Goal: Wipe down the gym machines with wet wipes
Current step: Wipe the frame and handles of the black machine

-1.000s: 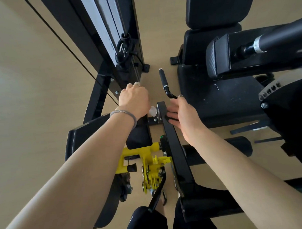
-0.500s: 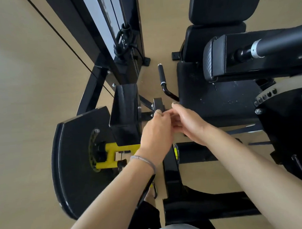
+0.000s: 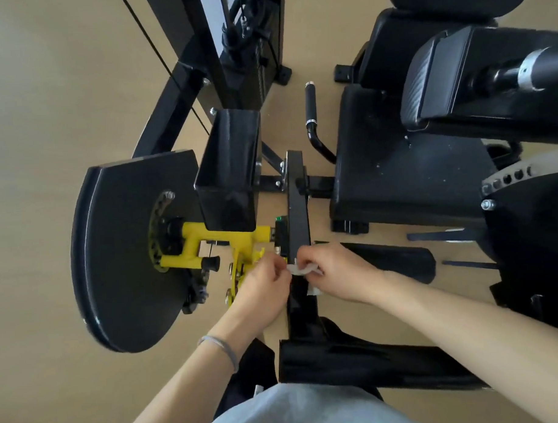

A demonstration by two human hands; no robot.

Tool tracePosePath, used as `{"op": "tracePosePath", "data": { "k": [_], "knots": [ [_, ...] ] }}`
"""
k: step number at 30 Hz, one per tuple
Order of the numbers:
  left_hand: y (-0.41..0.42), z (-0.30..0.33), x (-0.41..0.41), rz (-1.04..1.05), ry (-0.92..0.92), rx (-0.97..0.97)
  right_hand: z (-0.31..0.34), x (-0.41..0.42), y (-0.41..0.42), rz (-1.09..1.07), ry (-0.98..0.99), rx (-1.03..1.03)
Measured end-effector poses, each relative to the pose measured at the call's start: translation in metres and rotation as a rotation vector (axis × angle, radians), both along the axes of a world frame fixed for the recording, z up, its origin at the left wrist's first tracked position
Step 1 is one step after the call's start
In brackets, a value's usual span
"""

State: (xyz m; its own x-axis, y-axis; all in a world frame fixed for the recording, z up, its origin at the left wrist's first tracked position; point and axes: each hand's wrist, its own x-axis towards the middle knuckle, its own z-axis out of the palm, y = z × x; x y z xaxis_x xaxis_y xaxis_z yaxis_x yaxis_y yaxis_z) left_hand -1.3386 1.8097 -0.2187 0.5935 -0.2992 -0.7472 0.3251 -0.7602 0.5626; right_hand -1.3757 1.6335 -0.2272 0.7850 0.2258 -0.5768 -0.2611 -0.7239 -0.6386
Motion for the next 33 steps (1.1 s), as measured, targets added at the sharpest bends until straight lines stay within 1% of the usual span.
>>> {"op": "tracePosePath", "data": {
  "k": [2, 4, 6, 9, 11, 14, 17, 20, 22, 24, 28, 30, 33],
  "knots": [
    [0.000, -0.007, 0.003, -0.022, -0.015, 0.047, -0.002, -0.001, -0.002, 0.100, -0.024, -0.011],
    [-0.003, -0.017, 0.005, -0.025, 0.050, 0.097, -0.003, -0.003, -0.005, 0.144, -0.027, -0.019],
    [-0.007, -0.027, 0.006, 0.004, 0.092, 0.088, -0.004, -0.002, -0.008, 0.189, -0.032, -0.023],
    [-0.013, -0.036, 0.008, 0.075, 0.068, 0.063, -0.005, 0.003, -0.007, 0.249, -0.034, -0.036],
    [-0.016, -0.044, 0.011, 0.125, 0.069, 0.066, -0.014, 0.012, -0.009, 0.248, -0.051, -0.057],
    [-0.021, -0.055, 0.017, 0.182, 0.098, 0.058, -0.042, 0.037, -0.018, 0.236, -0.136, -0.129],
    [-0.030, -0.063, 0.026, 0.095, 0.067, 0.078, -0.076, 0.074, -0.024, 0.284, -0.147, -0.263],
    [-0.037, -0.073, 0.036, 0.044, 0.045, 0.096, -0.109, 0.102, -0.028, 0.193, -0.114, -0.312],
    [-0.038, -0.076, 0.041, 0.038, 0.042, 0.100, -0.114, 0.101, -0.029, 0.170, -0.108, -0.305],
    [-0.038, -0.077, 0.045, 0.037, 0.016, 0.097, -0.102, 0.082, -0.027, 0.141, -0.126, -0.250],
    [-0.042, -0.079, 0.048, 0.052, 0.018, 0.088, -0.066, 0.039, -0.030, 0.251, -0.151, -0.104],
    [-0.044, -0.079, 0.050, 0.045, 0.042, 0.088, -0.069, 0.042, -0.035, 0.300, -0.185, -0.093],
    [-0.048, -0.086, 0.054, 0.006, 0.028, 0.119, -0.098, 0.071, -0.037, 0.362, -0.208, -0.133]
  ]
}}
